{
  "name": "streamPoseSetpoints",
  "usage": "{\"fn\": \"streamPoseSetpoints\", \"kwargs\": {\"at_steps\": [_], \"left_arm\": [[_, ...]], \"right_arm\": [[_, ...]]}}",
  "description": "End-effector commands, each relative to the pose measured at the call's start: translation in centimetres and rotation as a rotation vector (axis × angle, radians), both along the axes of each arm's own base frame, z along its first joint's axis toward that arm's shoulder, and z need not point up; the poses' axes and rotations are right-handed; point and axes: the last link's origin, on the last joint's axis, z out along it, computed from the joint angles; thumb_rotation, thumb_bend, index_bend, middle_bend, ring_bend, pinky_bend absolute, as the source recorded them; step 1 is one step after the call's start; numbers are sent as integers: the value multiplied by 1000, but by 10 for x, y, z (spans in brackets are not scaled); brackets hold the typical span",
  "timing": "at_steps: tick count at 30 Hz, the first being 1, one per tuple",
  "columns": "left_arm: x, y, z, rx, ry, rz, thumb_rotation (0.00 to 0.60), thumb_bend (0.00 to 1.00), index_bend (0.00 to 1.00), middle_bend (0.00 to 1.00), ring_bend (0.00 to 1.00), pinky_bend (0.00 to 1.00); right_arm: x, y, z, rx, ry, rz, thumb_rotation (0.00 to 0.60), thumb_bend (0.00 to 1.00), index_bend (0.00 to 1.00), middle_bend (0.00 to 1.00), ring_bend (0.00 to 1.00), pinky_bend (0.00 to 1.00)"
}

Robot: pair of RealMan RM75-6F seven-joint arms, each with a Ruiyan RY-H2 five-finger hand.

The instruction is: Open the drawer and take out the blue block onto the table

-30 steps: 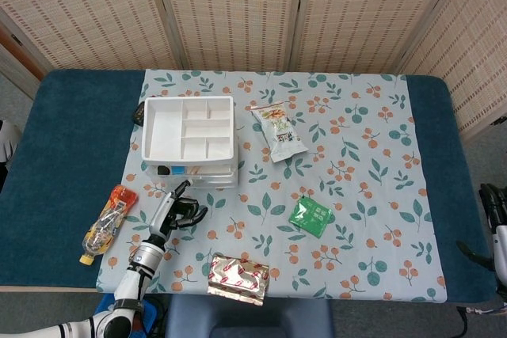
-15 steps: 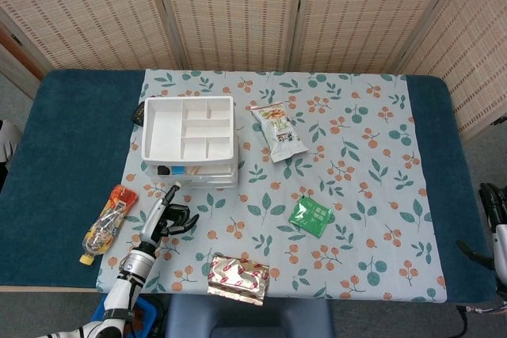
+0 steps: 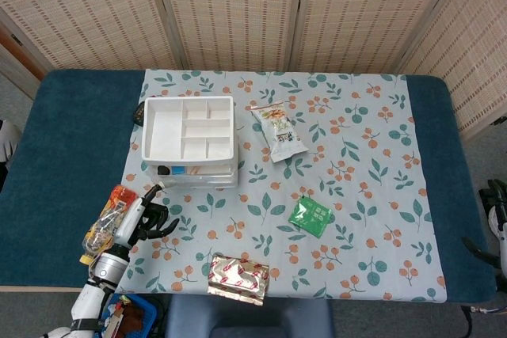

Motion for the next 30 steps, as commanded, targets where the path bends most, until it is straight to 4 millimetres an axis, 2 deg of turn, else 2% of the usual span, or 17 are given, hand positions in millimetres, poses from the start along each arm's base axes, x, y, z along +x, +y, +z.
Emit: {"fn": "streamPoseSetpoints", "kwargs": {"at_steps": [1,20,30], "left_arm": [[4,8,7,14,41,-35,600,309,188,840,924,1000],[16,32,7,26,133,-80,600,309,189,840,924,1000],[18,38,2,-8,225,-101,600,309,207,839,924,1000]], "right_arm": [[0,0,1,-4,0,1,600,93,0,78,34,133],[-6,5,2,-11,-9,-20,600,93,0,78,34,132],[-8,5,1,-7,-14,-23,600,94,0,78,34,132]]}}
